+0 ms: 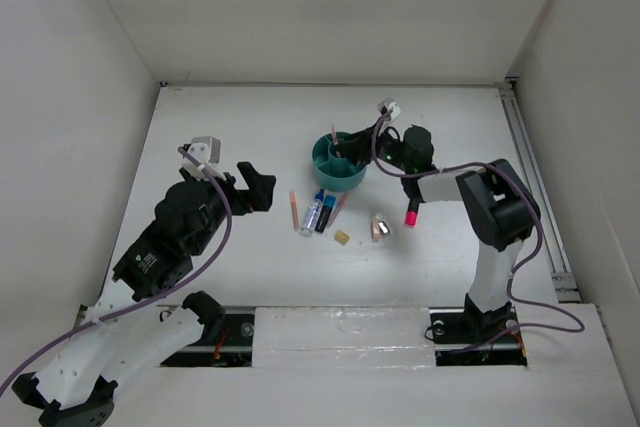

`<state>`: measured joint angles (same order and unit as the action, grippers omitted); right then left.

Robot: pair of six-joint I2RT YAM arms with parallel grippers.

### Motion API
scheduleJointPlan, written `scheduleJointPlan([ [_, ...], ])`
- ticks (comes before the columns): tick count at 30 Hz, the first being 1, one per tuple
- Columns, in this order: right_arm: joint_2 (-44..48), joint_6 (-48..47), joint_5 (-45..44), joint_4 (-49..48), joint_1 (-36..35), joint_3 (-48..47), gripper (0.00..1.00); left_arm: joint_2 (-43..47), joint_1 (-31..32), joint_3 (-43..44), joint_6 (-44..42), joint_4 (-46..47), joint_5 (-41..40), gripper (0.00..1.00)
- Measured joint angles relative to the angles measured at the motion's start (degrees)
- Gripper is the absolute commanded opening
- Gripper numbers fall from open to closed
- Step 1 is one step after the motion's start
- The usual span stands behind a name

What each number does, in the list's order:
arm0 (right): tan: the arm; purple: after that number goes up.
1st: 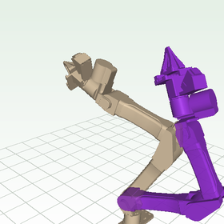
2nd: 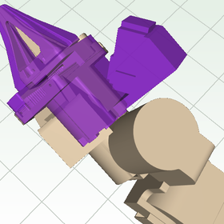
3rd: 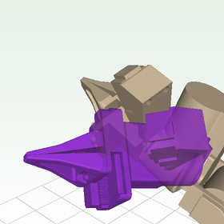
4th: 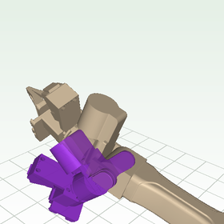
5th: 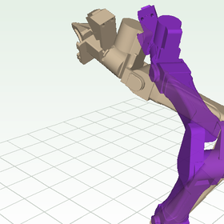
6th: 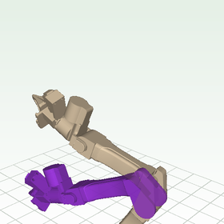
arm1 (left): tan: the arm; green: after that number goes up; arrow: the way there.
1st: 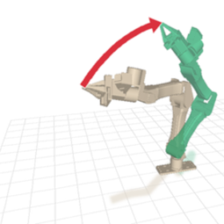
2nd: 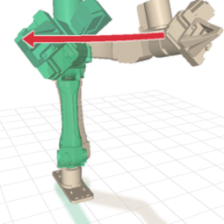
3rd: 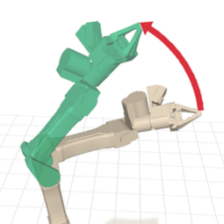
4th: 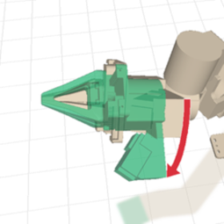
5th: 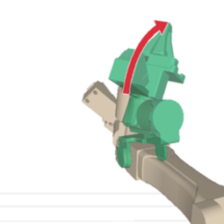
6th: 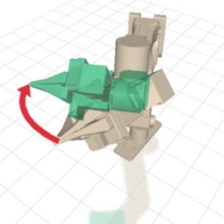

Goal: Sort the stationery into containers
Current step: Place the stationery into the container, then grab a piece of stationery with the right arm

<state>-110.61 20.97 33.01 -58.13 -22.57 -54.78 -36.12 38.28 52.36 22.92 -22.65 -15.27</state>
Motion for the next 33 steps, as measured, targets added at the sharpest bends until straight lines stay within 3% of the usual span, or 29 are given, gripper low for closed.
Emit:
scheduleJointPlan([
  [7, 2.0, 0.2, -0.3, -1.0, -0.1, 2.2, 0.65, 0.1, 0.0, 0.0, -0.3, 0.2, 0.5, 1.0],
  [8, 2.8, 0.2, -0.7, -1.0, -0.2, 2.8, 0.77, 0.1, 0.0, 0.0, -0.4, 0.2, 0.5, 1.0],
  [9, 4.0, 0.3, -1.3, -0.8, -0.3, 3.5, 1.0, 0.1, 0.0, -0.2, -0.4, 0.3, 0.5, 1.0],
  [10, 5.2, 0.7, -2.3, -0.7, -0.6, 4.3, 1.0, 0.3, 0.0, -0.3, -0.4, 0.3, 0.5, 1.0],
  [14, 14.0, -0.9, -13.6, 5.8, -4.3, 7.0, 1.0, 0.3, 0.0, -0.4, -0.3, 0.3, -0.4, 1.0],
  [19, 23.8, 0.3, -46.5, 29.3, -17.7, -1.5, 1.0, -1.1, 0.0, -0.4, 0.7, -0.1, -3.6, 1.0],
  [22, 24.8, 5.7, -57.7, 42.9, -22.1, -7.6, 0.98, -2.7, 0.0, -0.4, 1.5, -0.9, -5.1, 1.0],
  [28, 27.7, 17.0, -66.1, 59.8, -23.3, -3.0, 0.82, -3.9, -1.9, -0.4, 1.8, -1.3, -4.7, 1.0],
  [31, 26.8, 22.4, -67.2, 64.8, -24.6, -0.8, 0.78, -3.8, -2.0, -0.4, 1.8, -1.2, -4.4, 1.0],
  [33, 25.1, 24.8, -67.4, 66.9, -26.2, -0.5, 0.7, -3.8, -2.0, -0.4, 1.8, -1.2, -4.2, 1.0],
])
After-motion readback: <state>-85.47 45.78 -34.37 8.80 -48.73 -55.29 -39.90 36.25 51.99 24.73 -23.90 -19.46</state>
